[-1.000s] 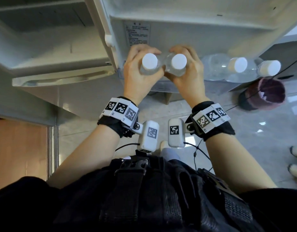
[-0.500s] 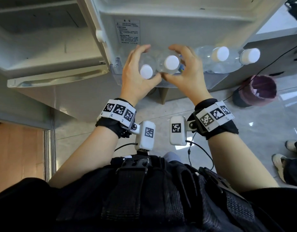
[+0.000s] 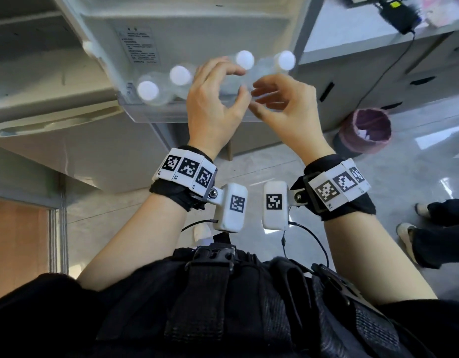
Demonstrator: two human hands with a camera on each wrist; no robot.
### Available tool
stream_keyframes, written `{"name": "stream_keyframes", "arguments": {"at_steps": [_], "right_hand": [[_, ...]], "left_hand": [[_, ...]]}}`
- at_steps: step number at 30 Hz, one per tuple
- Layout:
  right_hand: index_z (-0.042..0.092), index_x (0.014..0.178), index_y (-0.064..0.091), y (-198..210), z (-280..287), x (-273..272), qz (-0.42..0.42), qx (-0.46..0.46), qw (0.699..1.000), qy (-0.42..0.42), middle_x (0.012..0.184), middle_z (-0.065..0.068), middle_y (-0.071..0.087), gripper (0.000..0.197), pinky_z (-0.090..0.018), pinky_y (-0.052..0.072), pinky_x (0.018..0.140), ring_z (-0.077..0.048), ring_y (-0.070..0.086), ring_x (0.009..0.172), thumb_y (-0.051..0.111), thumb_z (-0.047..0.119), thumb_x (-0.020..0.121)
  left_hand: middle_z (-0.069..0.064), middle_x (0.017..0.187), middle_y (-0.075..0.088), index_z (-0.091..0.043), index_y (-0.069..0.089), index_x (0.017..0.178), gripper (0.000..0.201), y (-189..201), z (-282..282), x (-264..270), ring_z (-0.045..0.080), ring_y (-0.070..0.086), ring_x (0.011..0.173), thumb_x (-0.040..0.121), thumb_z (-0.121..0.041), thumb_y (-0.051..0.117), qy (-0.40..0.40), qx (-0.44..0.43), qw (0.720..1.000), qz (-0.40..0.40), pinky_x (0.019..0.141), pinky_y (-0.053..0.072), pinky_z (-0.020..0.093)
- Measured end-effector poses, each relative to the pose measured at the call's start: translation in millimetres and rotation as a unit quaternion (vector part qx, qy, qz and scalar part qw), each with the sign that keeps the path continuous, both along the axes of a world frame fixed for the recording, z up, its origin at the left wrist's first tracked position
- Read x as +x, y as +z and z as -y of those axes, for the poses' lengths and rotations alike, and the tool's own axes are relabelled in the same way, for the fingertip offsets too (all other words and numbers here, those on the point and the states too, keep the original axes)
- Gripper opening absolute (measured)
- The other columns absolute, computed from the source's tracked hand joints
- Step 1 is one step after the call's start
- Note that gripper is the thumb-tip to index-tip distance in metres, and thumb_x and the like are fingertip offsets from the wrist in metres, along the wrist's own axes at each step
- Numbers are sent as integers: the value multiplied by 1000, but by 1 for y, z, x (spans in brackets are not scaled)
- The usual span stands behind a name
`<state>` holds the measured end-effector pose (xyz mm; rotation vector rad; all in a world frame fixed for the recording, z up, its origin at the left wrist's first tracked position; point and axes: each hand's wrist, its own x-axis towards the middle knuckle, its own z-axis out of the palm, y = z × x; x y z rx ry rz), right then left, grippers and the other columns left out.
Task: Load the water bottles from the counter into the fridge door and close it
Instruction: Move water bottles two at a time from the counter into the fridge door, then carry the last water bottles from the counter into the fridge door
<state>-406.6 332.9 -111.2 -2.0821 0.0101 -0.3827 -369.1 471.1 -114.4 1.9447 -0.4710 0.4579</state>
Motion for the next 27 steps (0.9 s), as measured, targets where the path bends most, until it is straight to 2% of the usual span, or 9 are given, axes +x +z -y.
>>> {"name": "stream_keyframes", "arguments": {"at_steps": [2,4,6,11,14,20,23,27], "right_hand": [[7,100,65,0,27,-20,4,6,1000,-15,87,1,69,21,-26,59,75,-13,70,80,71,13,80],[6,99,65,-1,54,-37,8,10,999,-29,85,-2,69,18,-19,57,71,-13,70,78,68,10,81],[7,97,65,-3,80,-48,8,13,999,-49,84,-2,69,16,-15,54,68,-13,69,77,66,8,81],[8,97,65,-10,134,-50,5,13,996,-83,83,0,68,15,-16,54,68,-9,67,77,64,7,82],[10,99,64,-13,168,-32,-6,2,996,-94,85,1,68,17,-17,55,72,-9,67,78,64,8,83],[13,104,63,-17,245,21,-49,-25,992,-114,92,-3,71,22,-33,58,84,-13,68,86,64,11,82],[13,107,63,-14,283,48,-67,-37,988,-133,94,-3,71,24,-35,58,85,-15,68,86,64,14,83],[14,106,63,-15,319,81,-79,-29,987,-134,93,-4,72,23,-34,57,84,-15,67,85,63,14,83]], "left_hand": [[7,94,66,-8,66,88,17,-2,30,-17,20,61,93,78,-14,55,-26,-8,1000,-13,80,54,42],[8,89,67,-9,67,85,13,-5,60,-30,22,62,86,78,-9,56,-45,-10,999,-16,77,55,35],[7,87,67,-10,67,83,13,-6,86,-38,20,63,83,77,-4,57,-69,-2,997,-19,74,54,25],[-1,87,64,-12,68,84,14,-10,145,-31,12,61,84,78,-5,58,-129,20,990,-56,68,54,18],[1,88,67,-12,68,84,14,-12,182,-9,8,61,84,78,-4,58,-135,24,989,-60,67,50,11],[-6,86,68,-13,68,85,17,-14,263,54,8,63,82,75,-10,55,-137,35,984,-105,80,55,33],[-1,92,70,-14,67,88,17,-12,300,86,11,64,85,75,-11,55,-147,52,980,-122,83,55,34],[1,95,69,-14,65,91,15,-15,338,126,13,64,86,78,-8,60,-118,61,980,-146,82,54,34]]}}
